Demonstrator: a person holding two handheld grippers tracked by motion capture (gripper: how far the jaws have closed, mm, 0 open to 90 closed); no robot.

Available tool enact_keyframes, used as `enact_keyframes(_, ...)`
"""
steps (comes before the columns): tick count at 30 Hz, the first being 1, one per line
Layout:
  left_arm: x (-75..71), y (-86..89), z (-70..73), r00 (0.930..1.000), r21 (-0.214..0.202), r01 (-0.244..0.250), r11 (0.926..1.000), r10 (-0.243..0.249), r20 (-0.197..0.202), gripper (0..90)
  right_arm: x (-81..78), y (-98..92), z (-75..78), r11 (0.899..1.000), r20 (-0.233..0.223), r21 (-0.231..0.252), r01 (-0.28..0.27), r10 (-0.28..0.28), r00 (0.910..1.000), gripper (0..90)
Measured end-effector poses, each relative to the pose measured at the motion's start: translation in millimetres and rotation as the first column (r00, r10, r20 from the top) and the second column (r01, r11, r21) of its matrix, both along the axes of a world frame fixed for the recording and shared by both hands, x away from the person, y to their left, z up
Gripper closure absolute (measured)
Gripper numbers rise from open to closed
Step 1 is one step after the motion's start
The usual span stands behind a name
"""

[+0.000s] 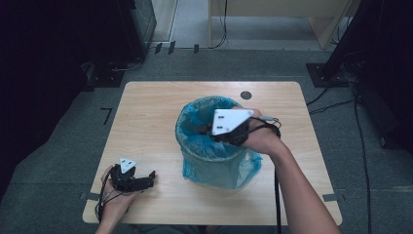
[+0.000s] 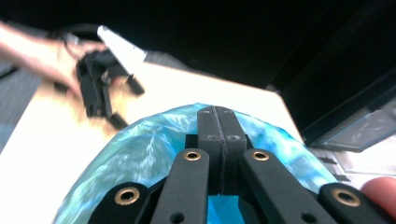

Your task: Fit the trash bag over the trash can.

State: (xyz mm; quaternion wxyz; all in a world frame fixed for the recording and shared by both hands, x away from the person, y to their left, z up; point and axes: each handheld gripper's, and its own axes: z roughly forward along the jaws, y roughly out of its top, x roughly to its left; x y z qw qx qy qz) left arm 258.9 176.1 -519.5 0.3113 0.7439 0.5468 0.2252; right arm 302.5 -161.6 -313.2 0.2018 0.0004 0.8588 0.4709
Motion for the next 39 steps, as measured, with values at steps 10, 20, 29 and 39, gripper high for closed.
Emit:
enact_keyframes(10, -0.9, -0.7, -0.1, 1.0000, 0.010, 0.000, 1.0000, 0.000, -0.002, 0.0, 18.8, 48.3, -32.0, 0.939, -0.084, -0.316, -0.137, 0.116, 0.9897, 90.0)
enact_keyframes(20, -0.9, -0.8, -0.1, 1.0000, 0.009, -0.001, 1.0000, 0.001, -0.002, 0.0, 26.4, 63.1, -71.0, 0.822, -0.213, -0.511, -0.250, 0.161, 0.9637, 90.0)
enact_keyframes(29, -0.9, -0.8, -0.1, 1.0000, 0.010, 0.000, 1.0000, 0.000, -0.002, 0.0, 18.1, 51.4, -40.3, 0.831, -0.164, -0.503, -0.237, 0.178, 0.9703, 90.0)
enact_keyframes(39, -0.9, -0.8, 0.0, 1.0000, 0.010, 0.000, 0.9999, 0.000, -0.002, 0.0, 9.0, 11.7, -28.3, 0.785, -0.170, -0.579, -0.220, 0.148, 0.9742, 90.0)
